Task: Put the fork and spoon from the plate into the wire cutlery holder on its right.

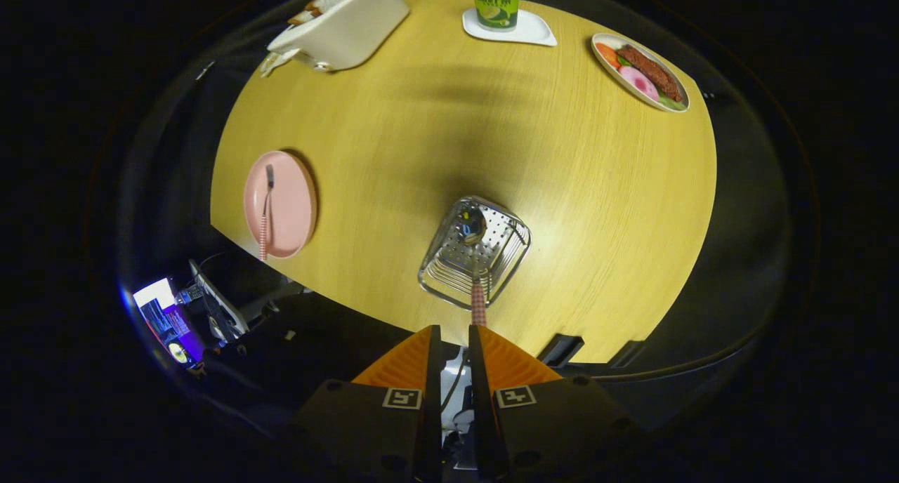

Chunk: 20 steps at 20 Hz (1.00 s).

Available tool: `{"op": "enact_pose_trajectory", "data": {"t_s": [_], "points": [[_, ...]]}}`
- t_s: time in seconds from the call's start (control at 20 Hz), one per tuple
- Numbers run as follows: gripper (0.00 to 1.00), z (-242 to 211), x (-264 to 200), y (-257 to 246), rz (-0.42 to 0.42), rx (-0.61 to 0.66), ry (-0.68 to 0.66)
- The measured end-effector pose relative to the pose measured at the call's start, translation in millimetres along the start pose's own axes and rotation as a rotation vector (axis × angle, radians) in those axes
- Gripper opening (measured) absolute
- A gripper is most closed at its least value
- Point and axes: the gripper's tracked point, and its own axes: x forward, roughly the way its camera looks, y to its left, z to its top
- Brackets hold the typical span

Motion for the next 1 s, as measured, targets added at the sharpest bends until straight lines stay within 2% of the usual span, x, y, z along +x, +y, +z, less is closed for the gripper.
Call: {"op": "enact_pose_trajectory", "data": {"t_s": [0.15, 0.25, 0.5, 0.55, 0.6, 0.65, 0.8, 1.0], "points": [[0.23, 9.4, -19.7, 45.7, 0.067, -0.029, -0.142], [0.27, 14.4, -22.6, 80.9, 0.113, -0.048, -0.206], [0.31, 24.4, -11.8, 175.8, 0.247, -0.083, -0.288], [0.31, 24.4, -4.8, 191.5, 0.259, -0.097, -0.288], [0.42, 24.9, 3.3, 206.2, 0.267, -0.113, -0.282], [0.48, 27.8, 11.5, 221.6, 0.28, -0.122, -0.281], [0.49, 44.9, 48.4, 271.4, 0.32, -0.097, -0.275], [0.49, 65.4, 94.5, 307.7, 0.307, -0.069, -0.258]]}}
